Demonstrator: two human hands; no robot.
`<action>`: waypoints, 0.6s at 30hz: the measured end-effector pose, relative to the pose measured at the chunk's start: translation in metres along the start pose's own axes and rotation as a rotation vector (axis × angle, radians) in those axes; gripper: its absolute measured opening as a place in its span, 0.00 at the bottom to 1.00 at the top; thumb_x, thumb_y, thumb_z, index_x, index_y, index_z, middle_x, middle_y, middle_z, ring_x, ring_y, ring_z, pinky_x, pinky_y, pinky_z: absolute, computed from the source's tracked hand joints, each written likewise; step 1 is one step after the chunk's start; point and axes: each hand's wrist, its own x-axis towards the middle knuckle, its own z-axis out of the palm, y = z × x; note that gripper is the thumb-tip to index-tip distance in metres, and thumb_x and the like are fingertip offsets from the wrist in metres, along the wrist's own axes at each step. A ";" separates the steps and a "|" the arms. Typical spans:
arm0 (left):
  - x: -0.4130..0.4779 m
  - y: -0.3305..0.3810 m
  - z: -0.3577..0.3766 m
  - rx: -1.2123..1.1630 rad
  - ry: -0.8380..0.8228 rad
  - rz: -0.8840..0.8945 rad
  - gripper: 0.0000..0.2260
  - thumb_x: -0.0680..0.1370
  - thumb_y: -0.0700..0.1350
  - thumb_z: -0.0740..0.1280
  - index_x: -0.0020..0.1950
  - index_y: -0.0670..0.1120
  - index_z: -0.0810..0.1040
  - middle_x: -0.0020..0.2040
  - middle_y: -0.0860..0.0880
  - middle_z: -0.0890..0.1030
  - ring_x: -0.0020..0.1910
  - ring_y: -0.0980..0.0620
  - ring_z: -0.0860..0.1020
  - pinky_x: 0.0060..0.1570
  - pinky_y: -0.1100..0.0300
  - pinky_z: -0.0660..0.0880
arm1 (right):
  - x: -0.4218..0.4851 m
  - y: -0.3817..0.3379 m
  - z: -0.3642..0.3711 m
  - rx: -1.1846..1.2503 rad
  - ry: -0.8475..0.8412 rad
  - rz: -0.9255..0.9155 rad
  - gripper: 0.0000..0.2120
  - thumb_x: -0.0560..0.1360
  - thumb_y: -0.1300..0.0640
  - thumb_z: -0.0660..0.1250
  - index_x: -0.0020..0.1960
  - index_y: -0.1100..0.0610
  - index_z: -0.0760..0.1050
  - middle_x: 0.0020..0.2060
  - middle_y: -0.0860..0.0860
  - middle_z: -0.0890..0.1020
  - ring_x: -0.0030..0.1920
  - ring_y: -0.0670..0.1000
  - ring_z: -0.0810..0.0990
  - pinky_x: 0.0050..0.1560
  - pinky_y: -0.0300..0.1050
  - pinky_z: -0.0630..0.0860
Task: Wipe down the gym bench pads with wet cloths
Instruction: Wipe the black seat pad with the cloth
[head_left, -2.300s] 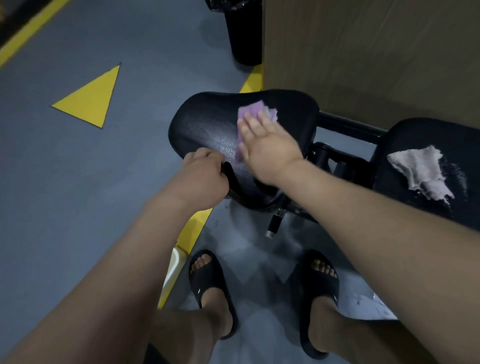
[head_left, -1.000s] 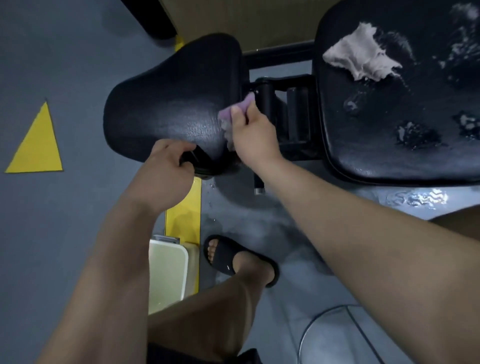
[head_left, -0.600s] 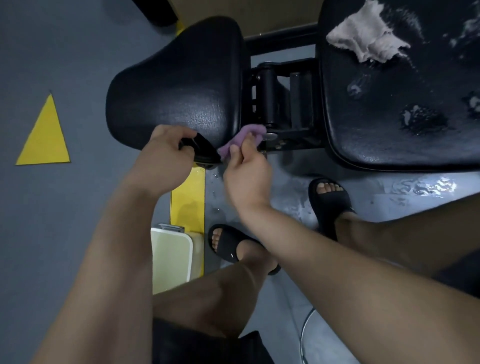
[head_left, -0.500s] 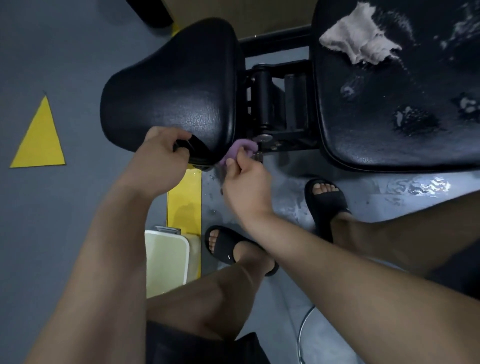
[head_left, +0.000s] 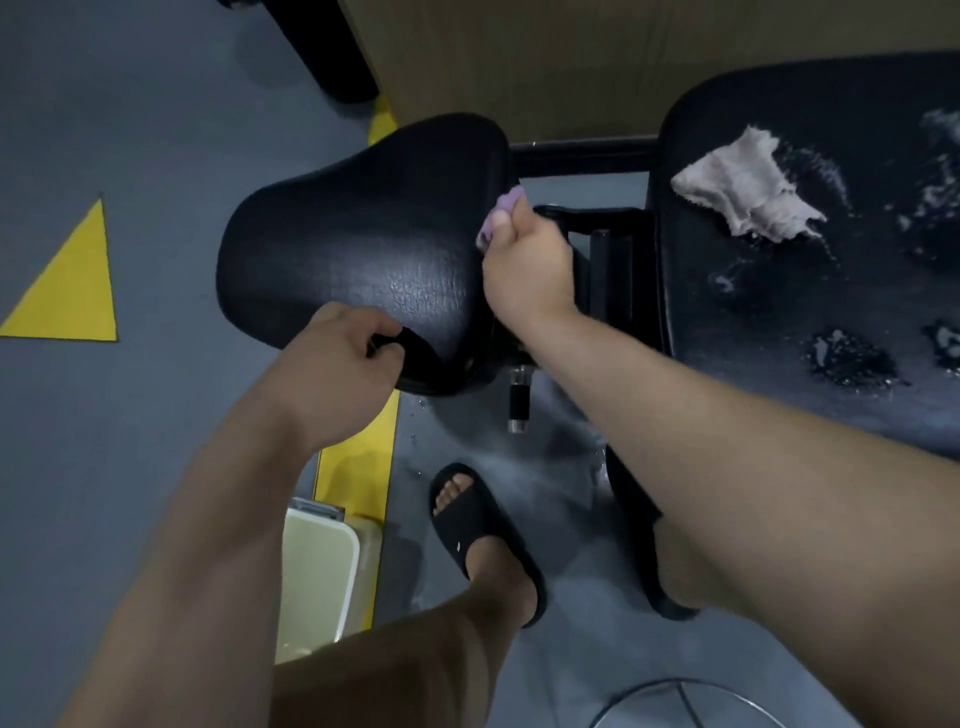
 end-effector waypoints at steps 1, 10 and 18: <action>0.000 0.000 0.000 0.002 -0.006 0.007 0.15 0.81 0.52 0.63 0.66 0.53 0.79 0.64 0.52 0.73 0.56 0.54 0.77 0.54 0.62 0.70 | 0.015 -0.005 0.000 0.032 -0.012 0.009 0.12 0.85 0.61 0.56 0.58 0.66 0.76 0.44 0.52 0.81 0.39 0.42 0.79 0.45 0.27 0.70; -0.006 -0.001 0.004 0.004 0.035 0.032 0.16 0.82 0.46 0.65 0.70 0.50 0.77 0.67 0.53 0.70 0.67 0.54 0.71 0.63 0.68 0.61 | 0.079 -0.023 -0.009 -0.170 -0.119 -0.005 0.16 0.86 0.55 0.57 0.42 0.56 0.76 0.38 0.42 0.77 0.40 0.37 0.75 0.50 0.30 0.68; -0.029 -0.016 0.001 -0.106 0.063 -0.034 0.17 0.82 0.42 0.64 0.71 0.46 0.76 0.70 0.49 0.71 0.69 0.50 0.72 0.61 0.72 0.59 | -0.019 -0.009 -0.038 -0.609 -0.206 -0.431 0.17 0.84 0.58 0.59 0.71 0.57 0.76 0.64 0.57 0.81 0.65 0.54 0.79 0.68 0.42 0.71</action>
